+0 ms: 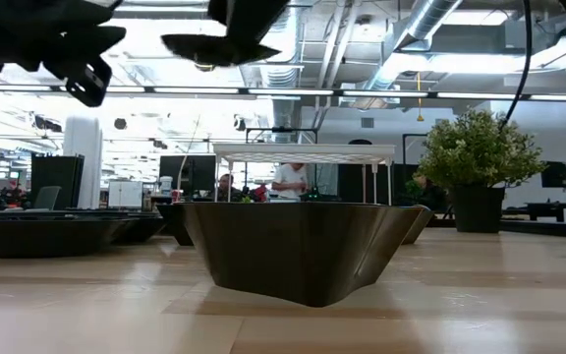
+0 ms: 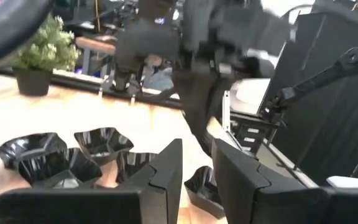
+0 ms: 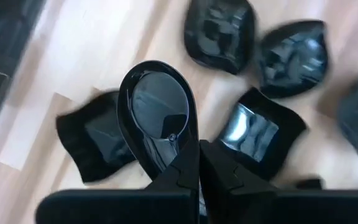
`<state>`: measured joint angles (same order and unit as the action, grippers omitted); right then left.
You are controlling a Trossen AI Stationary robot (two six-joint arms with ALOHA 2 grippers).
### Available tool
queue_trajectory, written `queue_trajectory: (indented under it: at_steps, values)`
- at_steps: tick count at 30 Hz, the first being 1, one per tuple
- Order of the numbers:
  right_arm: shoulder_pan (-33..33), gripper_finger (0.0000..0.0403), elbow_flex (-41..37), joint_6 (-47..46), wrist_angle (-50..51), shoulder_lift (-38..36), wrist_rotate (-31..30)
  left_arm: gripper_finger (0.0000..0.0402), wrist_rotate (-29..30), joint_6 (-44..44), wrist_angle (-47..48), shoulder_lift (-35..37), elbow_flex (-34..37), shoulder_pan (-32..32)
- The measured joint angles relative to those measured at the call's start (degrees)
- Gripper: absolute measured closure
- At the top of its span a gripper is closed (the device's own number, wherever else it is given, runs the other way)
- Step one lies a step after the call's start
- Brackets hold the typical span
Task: Pick & Place Mini shaped plates
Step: Stack the drop-shaped plate on top of the drop-shaped plates on the shelf
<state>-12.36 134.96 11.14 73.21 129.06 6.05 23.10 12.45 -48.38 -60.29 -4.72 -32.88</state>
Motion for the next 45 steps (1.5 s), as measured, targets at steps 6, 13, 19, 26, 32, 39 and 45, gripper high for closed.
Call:
queue_trajectory:
  at_steps: [6, 13, 19, 26, 32, 39, 45]
  values:
    - [0.18, 0.0403, -0.34, 0.82, 4.48, -3.24, -3.80, 0.0312, -1.93, 4.68, 0.07, -7.68, -3.94, 2.61]
    - [0.00, 0.0403, -4.49, 0.38, 4.78, -8.13, -6.15, 0.0299, -9.10, 7.12, -0.13, -16.20, -11.45, 6.77]
    - [-0.79, 0.0403, -11.14, -1.79, 5.61, -13.84, -9.59, 0.0259, -10.56, 20.98, -0.09, -21.00, -14.75, 13.42]
    - [0.74, 0.0403, -19.27, 0.17, 1.79, -19.56, -10.54, 0.0220, -12.54, 28.31, -2.21, -23.68, -17.35, 17.50]
    - [3.39, 0.0403, -23.19, 1.44, -1.46, -21.31, -10.53, 0.0216, -12.58, 29.04, -2.36, -26.94, -21.77, 17.61]
    - [4.40, 0.0403, -23.17, 2.52, -3.17, -21.27, -10.58, 0.0219, -13.98, 29.99, -2.25, -29.89, -24.03, 17.61]
    - [4.26, 0.0403, -23.17, 4.09, -4.93, -21.23, -10.41, 0.0220, -13.65, 30.26, -2.30, -30.47, -24.25, 17.61]
